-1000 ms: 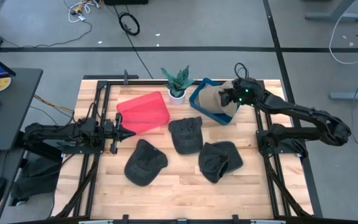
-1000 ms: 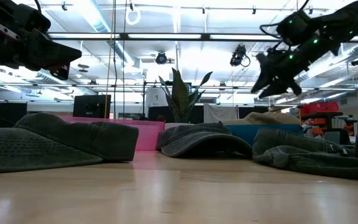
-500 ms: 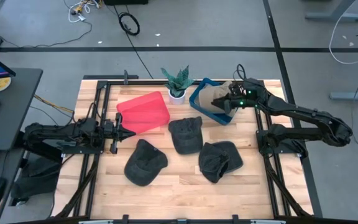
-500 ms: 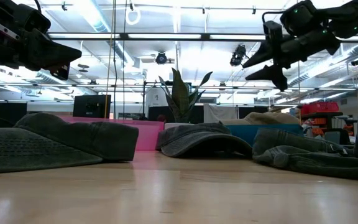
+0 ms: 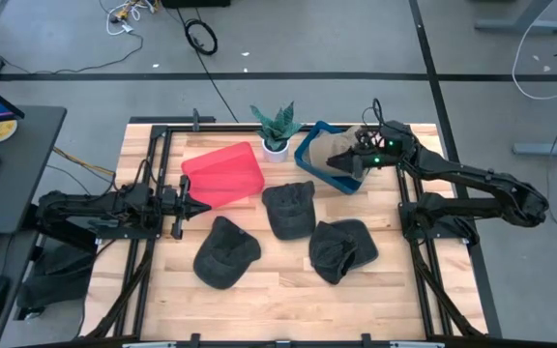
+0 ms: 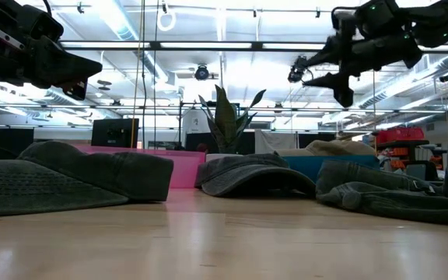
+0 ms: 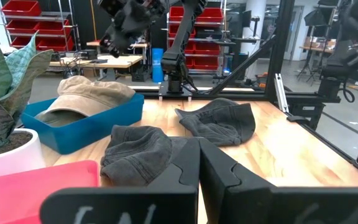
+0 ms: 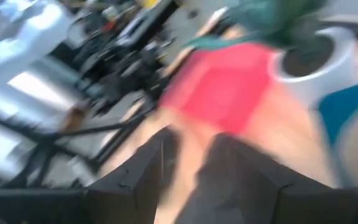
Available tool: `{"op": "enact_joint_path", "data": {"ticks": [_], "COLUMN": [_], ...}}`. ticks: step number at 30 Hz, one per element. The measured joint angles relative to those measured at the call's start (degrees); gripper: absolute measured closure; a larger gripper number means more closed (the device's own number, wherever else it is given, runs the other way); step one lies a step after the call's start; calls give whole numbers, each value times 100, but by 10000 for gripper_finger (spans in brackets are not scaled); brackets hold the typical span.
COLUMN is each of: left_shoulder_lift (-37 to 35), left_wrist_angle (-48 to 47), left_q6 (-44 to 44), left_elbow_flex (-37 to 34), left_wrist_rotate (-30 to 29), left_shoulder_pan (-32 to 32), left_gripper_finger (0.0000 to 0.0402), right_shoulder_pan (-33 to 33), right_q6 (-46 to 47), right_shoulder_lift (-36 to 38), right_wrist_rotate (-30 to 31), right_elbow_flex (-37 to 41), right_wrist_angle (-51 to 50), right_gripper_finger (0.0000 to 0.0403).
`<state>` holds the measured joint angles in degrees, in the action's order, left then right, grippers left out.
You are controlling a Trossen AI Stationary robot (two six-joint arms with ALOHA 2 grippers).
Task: Pick & Place hat
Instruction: Put the right black cap into the pink bin
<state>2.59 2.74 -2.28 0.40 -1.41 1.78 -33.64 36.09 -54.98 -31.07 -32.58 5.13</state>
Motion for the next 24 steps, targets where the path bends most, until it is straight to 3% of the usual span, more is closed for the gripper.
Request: {"op": "enact_joint_path", "data": {"ticks": [5, 8, 13, 18, 21, 24], "left_shoulder_lift": [2, 0, 0, 0, 0, 0], "left_wrist_angle": [0, 0, 2, 2, 0, 2], "left_q6": [-2, 0, 0, -2, -2, 0], "left_elbow_flex": [0, 0, -2, 0, 0, 0], "left_wrist_rotate": [0, 0, 0, 0, 0, 0], "left_shoulder_pan": [0, 0, 0, 0, 0, 0], "left_gripper_finger": [399, 399, 399, 399, 399, 399], "right_shoulder_pan": [193, 430, 799, 1216, 1491, 1786], "right_q6": [202, 228, 139, -400, -1007, -1657], "right_shoulder_lift": [0, 53, 228, 308, 313, 313], "right_wrist_rotate": [-1266, -1637, -1664, -1621, -1208, -388], "right_elbow_flex": [0, -1, -179, -643, -1060, -1495], "right_wrist_angle": [451, 893, 921, 61, -837, -1993], "right_gripper_finger": [222, 222, 222, 222, 222, 222]}}
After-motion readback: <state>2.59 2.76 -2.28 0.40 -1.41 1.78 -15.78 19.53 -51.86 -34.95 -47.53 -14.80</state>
